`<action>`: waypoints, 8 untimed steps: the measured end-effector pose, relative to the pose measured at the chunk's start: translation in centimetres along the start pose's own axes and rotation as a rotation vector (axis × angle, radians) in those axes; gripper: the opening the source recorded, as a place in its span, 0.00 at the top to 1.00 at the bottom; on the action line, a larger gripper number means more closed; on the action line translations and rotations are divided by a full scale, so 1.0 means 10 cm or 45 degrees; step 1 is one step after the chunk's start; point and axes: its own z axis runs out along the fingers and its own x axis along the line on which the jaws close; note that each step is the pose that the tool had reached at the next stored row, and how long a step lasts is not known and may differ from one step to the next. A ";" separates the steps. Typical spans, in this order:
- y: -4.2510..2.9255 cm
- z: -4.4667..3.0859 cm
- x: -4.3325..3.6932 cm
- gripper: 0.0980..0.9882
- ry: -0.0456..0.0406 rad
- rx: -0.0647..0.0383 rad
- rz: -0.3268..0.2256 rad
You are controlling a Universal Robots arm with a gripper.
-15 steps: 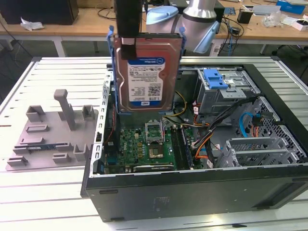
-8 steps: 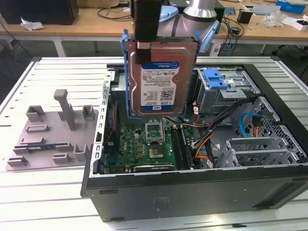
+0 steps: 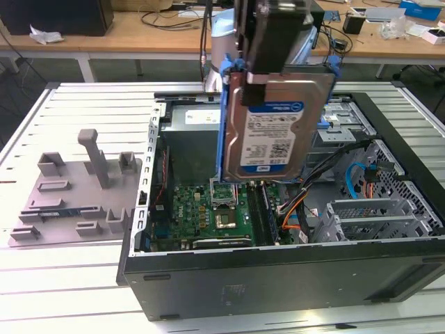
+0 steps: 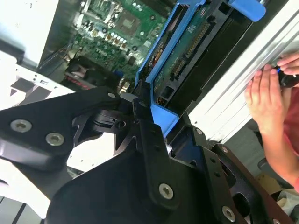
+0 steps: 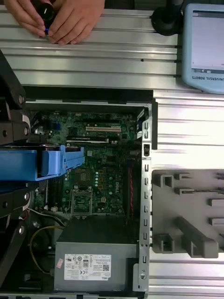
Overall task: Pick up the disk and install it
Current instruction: 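Pick up the disk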
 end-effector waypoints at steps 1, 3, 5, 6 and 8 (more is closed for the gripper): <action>-0.033 0.000 0.019 0.70 0.000 0.000 0.000; -0.094 0.000 0.055 0.70 0.000 0.000 0.000; -0.140 0.001 0.083 0.70 0.000 0.000 0.000; -0.148 0.000 0.084 0.70 0.000 -0.001 0.002; -0.150 0.000 0.085 0.70 0.000 -0.001 0.002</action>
